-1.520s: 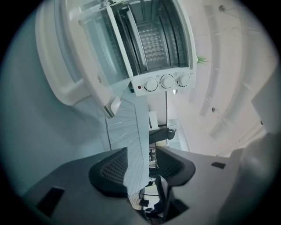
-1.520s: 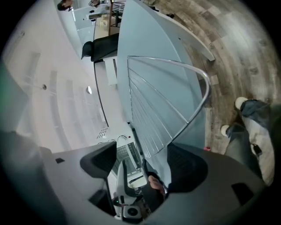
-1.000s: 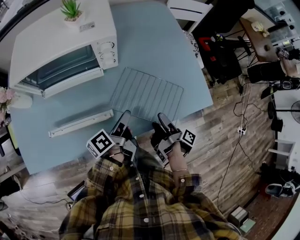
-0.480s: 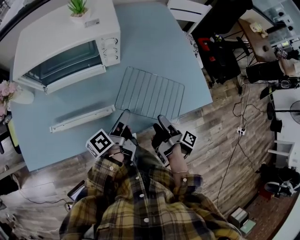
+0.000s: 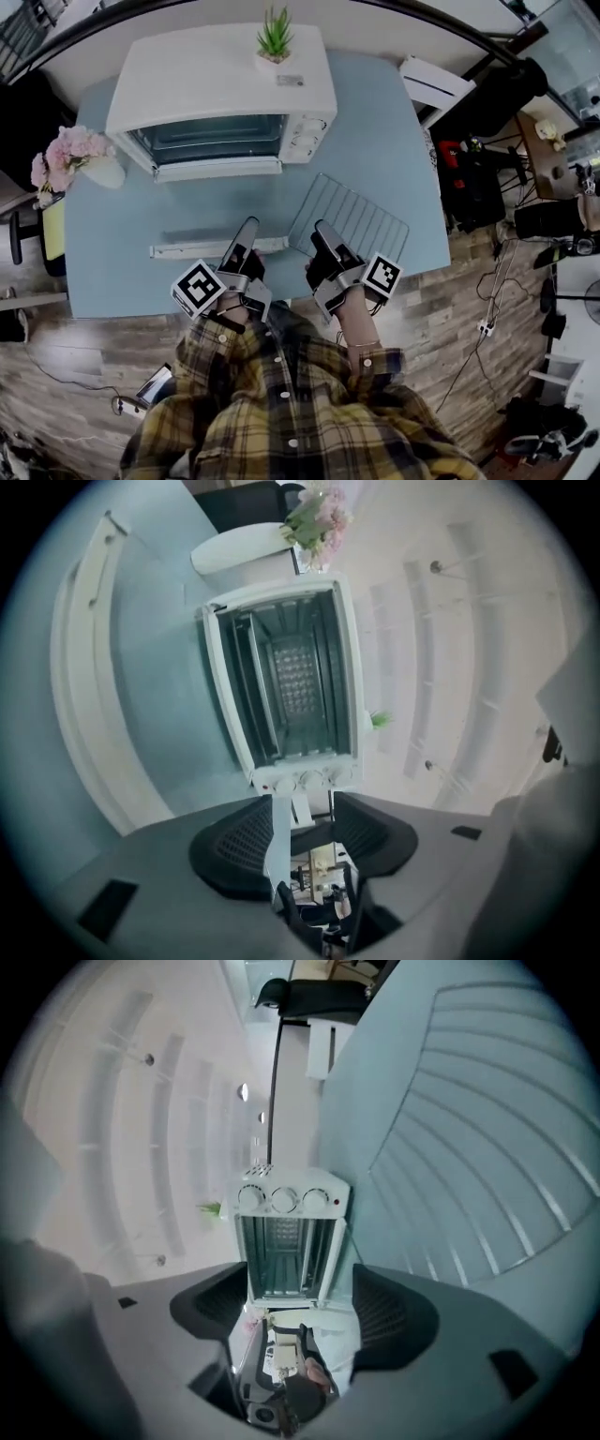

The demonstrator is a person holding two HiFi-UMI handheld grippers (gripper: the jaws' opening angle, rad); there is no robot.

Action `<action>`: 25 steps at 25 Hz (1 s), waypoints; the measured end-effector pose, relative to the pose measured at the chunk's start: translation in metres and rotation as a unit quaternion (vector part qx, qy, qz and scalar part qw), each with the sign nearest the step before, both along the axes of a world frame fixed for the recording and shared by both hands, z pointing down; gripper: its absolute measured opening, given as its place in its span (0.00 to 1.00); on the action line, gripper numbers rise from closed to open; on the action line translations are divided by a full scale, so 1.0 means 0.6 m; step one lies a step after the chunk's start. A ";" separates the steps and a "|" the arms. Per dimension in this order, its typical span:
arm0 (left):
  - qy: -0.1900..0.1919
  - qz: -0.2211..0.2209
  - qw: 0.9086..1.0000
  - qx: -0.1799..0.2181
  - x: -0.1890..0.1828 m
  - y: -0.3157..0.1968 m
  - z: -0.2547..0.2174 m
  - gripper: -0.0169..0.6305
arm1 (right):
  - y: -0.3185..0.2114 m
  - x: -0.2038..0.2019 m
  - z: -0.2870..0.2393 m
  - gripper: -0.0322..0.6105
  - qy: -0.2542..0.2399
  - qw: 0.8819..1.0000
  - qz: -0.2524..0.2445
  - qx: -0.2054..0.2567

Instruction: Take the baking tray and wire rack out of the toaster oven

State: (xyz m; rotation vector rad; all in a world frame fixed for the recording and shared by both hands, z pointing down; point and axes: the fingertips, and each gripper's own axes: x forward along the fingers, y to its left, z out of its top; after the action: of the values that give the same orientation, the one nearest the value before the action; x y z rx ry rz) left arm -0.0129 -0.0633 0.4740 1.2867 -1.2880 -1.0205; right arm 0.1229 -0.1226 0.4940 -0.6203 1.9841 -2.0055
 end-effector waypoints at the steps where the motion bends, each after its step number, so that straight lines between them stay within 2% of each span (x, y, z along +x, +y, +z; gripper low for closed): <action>1: 0.008 -0.017 1.000 0.010 -0.029 -0.001 -0.010 0.32 | -0.006 -0.033 -0.009 0.60 0.000 1.000 -0.013 0.008; 3: 0.013 -0.046 0.999 0.018 -0.090 -0.002 -0.023 0.32 | -0.017 -0.099 -0.023 0.59 -0.004 0.999 -0.034 0.019; 7: -0.014 -0.089 0.996 0.015 -0.213 -0.008 -0.027 0.32 | -0.048 -0.219 -0.032 0.59 -0.015 0.998 -0.050 0.018; 11: -0.032 -0.111 0.993 0.001 -0.295 -0.030 -0.015 0.32 | -0.077 -0.305 -0.020 0.59 -0.011 0.999 -0.048 0.007; 17: -0.020 -0.121 0.992 -0.012 -0.354 -0.077 0.019 0.32 | -0.119 -0.374 0.008 0.59 0.008 1.000 -0.006 0.008; 25: 0.036 -0.146 0.988 -0.020 -0.392 -0.118 0.079 0.33 | -0.171 -0.408 0.042 0.59 0.019 0.998 0.056 0.024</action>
State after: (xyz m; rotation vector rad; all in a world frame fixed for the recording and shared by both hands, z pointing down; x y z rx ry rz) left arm -0.2480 -0.1344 0.5213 1.0387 -1.4613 -1.2266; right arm -0.1217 -0.2250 0.5194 -0.7470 1.9670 -1.8887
